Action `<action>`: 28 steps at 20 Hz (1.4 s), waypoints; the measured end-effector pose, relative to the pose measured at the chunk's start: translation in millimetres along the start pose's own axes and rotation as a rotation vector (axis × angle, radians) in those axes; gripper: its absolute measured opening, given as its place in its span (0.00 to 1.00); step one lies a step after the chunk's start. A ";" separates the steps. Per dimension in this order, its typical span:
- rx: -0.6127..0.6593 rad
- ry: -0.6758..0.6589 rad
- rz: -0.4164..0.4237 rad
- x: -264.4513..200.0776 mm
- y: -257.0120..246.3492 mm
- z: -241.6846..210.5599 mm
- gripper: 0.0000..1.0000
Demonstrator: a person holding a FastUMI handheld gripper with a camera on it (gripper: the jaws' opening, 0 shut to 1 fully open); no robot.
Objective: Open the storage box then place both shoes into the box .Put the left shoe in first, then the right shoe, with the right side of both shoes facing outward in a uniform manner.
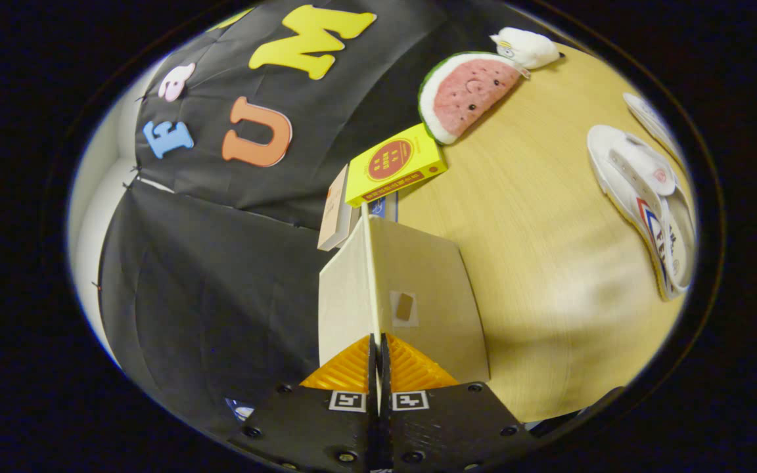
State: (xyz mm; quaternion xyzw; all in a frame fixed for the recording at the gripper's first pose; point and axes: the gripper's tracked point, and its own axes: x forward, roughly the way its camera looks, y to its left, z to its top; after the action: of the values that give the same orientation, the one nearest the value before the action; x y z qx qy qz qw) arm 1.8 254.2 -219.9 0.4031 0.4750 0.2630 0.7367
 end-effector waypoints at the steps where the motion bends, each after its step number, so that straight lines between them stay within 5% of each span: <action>1: -0.020 0.004 0.005 -1.4 10.1 2.1 0.00; 6: -0.120 0.018 0.074 -16.7 91.7 3.6 0.00; 11: -0.362 0.044 0.140 2.6 183.4 -21.3 0.00; 20: -0.686 0.057 0.106 80.6 262.1 -72.9 0.08; 22: -0.791 0.020 0.091 85.0 272.4 -74.9 0.20; 27: -0.925 -0.075 0.080 71.4 286.1 -69.2 0.75; 28: -0.929 -0.083 0.079 68.8 286.0 -68.1 0.77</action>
State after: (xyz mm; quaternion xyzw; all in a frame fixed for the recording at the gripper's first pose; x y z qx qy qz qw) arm -33.4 484.2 -27.3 0.0586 0.2613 0.4590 0.8471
